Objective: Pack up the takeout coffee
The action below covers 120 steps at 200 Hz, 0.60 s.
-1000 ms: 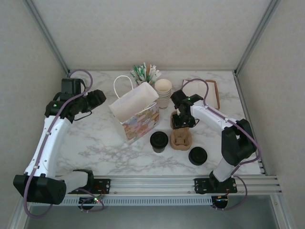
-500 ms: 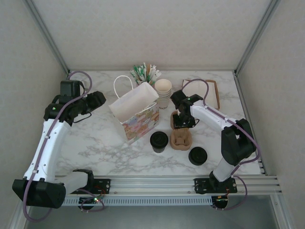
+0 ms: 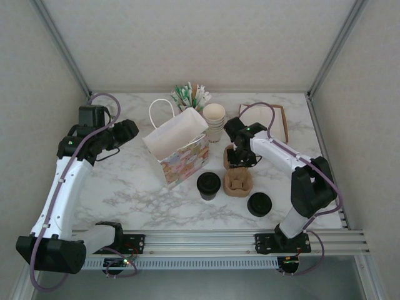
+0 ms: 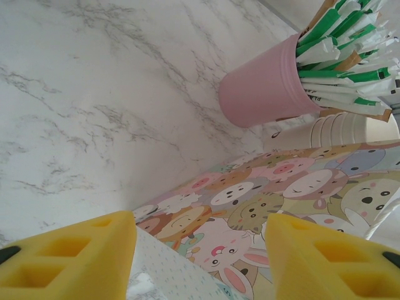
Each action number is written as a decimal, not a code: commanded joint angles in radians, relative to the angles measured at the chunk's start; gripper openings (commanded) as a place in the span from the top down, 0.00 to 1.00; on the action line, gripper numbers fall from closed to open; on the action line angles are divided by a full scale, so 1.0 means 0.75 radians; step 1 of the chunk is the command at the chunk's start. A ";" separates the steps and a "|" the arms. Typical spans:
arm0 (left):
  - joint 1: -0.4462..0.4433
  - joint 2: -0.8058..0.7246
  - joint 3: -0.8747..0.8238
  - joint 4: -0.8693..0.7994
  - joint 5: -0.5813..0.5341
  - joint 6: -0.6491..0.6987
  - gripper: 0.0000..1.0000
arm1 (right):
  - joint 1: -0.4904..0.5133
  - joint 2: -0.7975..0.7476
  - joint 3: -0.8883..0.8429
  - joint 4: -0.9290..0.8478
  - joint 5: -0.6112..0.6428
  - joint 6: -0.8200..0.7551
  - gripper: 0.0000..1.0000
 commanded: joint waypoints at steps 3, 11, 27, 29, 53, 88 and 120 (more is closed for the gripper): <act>0.010 -0.027 -0.006 -0.006 0.024 0.029 0.43 | 0.010 -0.069 0.046 -0.045 0.027 0.011 0.68; 0.007 -0.027 -0.005 -0.007 0.027 0.030 0.43 | 0.012 -0.074 0.052 -0.050 0.025 0.009 0.68; 0.009 -0.033 -0.005 -0.009 0.021 0.033 0.43 | 0.011 -0.084 0.059 -0.062 0.026 0.005 0.68; 0.010 -0.033 -0.006 -0.008 0.023 0.034 0.43 | 0.012 -0.086 0.060 -0.066 0.028 0.005 0.68; 0.008 -0.045 -0.002 -0.008 0.019 0.044 0.43 | 0.010 -0.130 0.068 -0.061 0.038 -0.005 0.69; 0.008 -0.058 0.015 -0.016 0.035 0.072 0.43 | 0.009 -0.238 0.113 -0.044 0.092 -0.058 0.73; 0.007 -0.072 0.031 -0.015 0.044 0.094 0.42 | 0.011 -0.350 0.124 0.028 0.092 -0.167 0.72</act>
